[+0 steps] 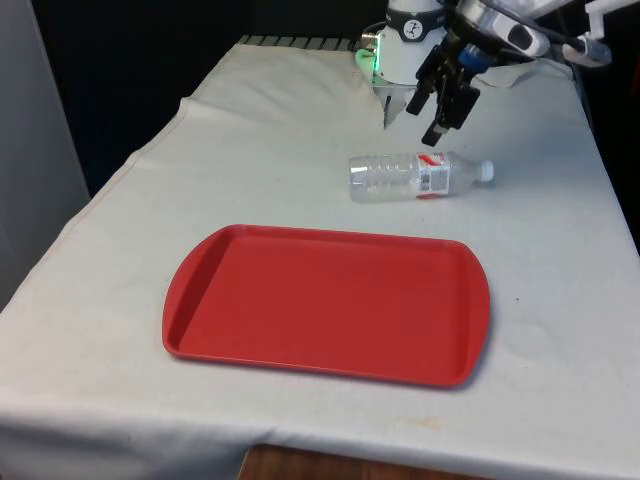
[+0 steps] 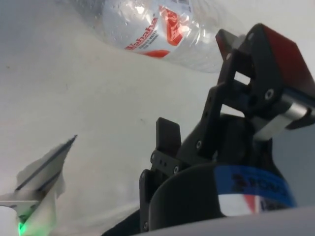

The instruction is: Place the bottle upright on the tray.

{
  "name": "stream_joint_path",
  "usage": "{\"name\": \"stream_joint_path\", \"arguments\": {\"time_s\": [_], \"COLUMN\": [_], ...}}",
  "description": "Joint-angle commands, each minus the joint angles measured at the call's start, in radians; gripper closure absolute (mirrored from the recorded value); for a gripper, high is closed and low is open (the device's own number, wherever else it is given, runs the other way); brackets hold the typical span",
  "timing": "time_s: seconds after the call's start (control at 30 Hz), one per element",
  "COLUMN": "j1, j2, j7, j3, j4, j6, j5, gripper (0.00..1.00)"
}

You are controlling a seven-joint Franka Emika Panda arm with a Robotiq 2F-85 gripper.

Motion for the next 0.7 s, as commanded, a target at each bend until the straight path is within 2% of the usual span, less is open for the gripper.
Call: {"name": "stream_joint_path", "arguments": {"time_s": [0.0,0.03,0.07,0.1,0.3,0.33,0.37,0.57,0.6,0.63,0.67], "j1": [0.006,0.006,0.001,0.007,0.011,0.005,0.011,0.015,0.009,0.016,0.016], "j2": [0.003,0.005,0.004,0.007,0.02,0.019,0.022,0.039,0.038,0.044,0.044], "j7": [0.027,0.034,0.014,0.04,0.088,0.071,0.095,0.146,0.132,0.162,0.162], "j3": [0.002,0.004,0.004,0.006,0.022,0.023,0.025,0.043,0.045,0.049,0.049], "j4": [0.008,0.009,0.003,0.011,0.02,0.015,0.022,0.033,0.028,0.036,0.036], "j6": [-0.015,-0.02,-0.009,-0.025,-0.062,-0.052,-0.068,-0.104,-0.096,-0.115,-0.115], "j5": [-0.027,-0.033,-0.013,-0.039,-0.08,-0.062,-0.085,-0.125,-0.112,-0.138,-0.138], "gripper": [0.0,0.0,0.0,0.0,0.0,0.0,0.0,0.0,0.0,0.0,0.0]}}
